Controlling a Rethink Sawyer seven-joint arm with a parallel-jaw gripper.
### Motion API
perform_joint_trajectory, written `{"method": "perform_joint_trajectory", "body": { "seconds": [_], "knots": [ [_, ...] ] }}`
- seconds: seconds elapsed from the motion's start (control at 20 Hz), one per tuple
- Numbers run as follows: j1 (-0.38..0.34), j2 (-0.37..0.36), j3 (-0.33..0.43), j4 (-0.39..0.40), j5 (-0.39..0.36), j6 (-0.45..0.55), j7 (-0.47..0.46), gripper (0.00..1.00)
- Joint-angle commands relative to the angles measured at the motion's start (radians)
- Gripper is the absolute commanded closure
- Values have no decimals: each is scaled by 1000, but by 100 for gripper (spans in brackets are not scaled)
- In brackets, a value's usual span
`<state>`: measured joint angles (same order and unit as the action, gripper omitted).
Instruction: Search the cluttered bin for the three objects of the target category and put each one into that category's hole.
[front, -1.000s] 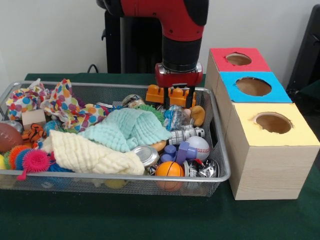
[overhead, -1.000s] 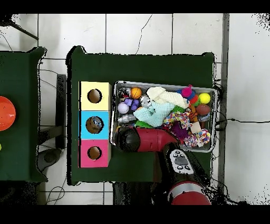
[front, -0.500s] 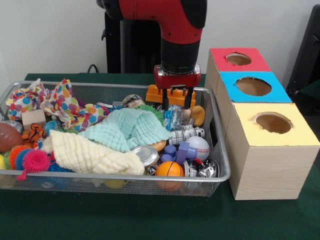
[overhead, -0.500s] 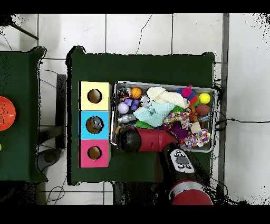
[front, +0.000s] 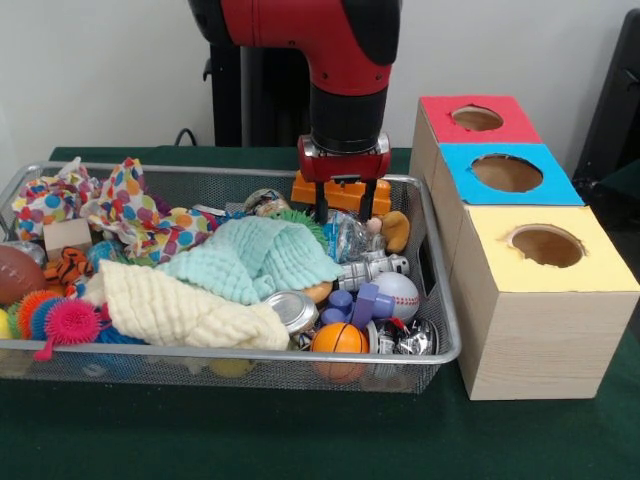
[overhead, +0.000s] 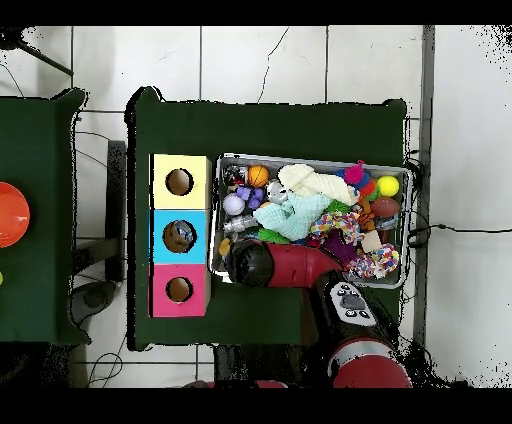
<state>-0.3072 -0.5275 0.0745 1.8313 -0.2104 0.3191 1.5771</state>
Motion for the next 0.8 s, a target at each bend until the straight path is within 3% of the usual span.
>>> {"method": "perform_joint_trajectory", "body": {
  "seconds": [0.05,0.2,0.25,0.8],
  "knots": [
    [0,85,48,-31,-5,-24,115,0],
    [14,92,36,-45,-17,-43,117,0],
    [22,91,27,-47,-18,-61,127,100],
    [47,85,0,-43,-7,-81,146,100]
  ]
}}
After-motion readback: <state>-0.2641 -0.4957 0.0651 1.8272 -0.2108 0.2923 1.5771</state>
